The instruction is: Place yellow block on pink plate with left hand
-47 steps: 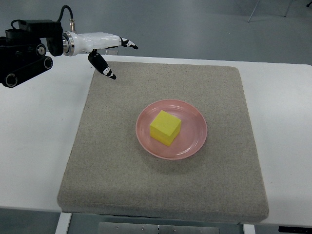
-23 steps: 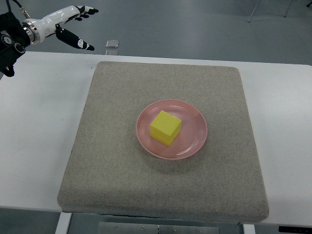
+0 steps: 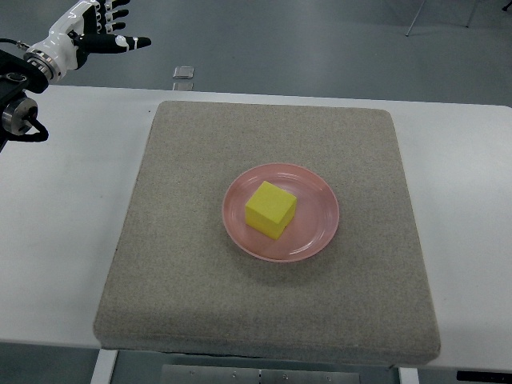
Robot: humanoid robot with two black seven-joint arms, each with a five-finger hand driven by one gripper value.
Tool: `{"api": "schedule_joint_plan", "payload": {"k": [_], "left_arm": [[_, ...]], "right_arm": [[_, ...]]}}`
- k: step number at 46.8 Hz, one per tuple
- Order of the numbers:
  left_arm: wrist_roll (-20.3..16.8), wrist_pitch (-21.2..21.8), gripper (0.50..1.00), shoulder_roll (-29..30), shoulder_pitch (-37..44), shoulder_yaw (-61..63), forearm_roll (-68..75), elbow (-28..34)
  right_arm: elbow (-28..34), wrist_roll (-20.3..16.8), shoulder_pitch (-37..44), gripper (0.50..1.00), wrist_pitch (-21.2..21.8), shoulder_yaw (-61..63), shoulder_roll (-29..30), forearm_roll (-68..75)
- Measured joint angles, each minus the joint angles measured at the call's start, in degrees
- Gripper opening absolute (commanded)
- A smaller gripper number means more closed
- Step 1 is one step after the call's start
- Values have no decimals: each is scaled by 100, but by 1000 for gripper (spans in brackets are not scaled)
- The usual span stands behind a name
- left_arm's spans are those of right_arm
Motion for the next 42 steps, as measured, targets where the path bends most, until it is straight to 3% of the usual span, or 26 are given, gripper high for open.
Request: {"api": "schedule_joint_plan", "payload": {"k": [10,21,42], "left_arm": [[47,34,964,-539,341,-1472,-84,608],[63,248,964,-661,347,-1543,-147,746],[63,255,964,-776,356,-1541,-311,745]], "right_arm": [[0,0,-1,924,2,-6,0,0],[0,0,0,924,3,-4,0,0],[0,1,-9,924,0,32,0,37]]}}
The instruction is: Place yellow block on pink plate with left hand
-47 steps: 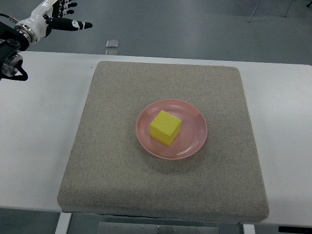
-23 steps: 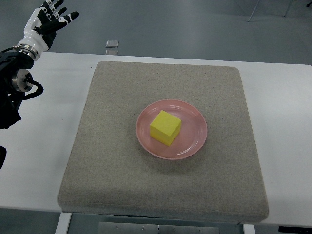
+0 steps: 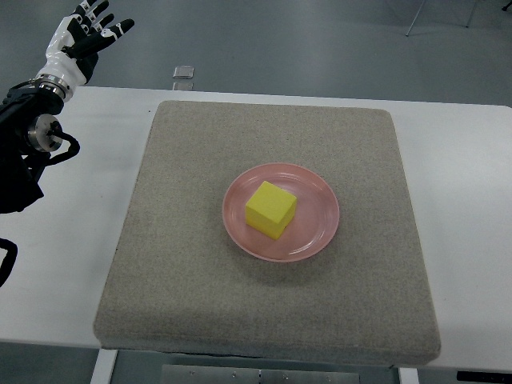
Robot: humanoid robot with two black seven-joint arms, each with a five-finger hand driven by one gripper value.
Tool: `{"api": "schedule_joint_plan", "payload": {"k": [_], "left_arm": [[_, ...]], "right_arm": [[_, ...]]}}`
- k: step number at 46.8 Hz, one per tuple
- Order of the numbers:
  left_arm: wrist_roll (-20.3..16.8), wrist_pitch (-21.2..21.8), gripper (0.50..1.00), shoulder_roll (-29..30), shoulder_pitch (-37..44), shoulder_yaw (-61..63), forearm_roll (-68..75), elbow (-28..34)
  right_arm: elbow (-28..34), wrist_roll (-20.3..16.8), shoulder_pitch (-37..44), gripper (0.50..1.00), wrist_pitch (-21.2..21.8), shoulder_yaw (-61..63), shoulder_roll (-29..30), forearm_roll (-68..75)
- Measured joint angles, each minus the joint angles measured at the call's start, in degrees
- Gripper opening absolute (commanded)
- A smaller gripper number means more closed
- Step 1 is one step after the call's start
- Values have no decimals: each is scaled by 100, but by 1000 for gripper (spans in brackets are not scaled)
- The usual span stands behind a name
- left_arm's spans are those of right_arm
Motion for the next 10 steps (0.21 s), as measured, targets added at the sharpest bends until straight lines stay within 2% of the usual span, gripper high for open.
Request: {"api": "schedule_joint_plan", "payload": {"k": [10], "left_arm": [[2,-2,964,-50,71,15,0,-20]], "right_arm": [[16,-1,-269,924,8,-13,0,-15]]}}
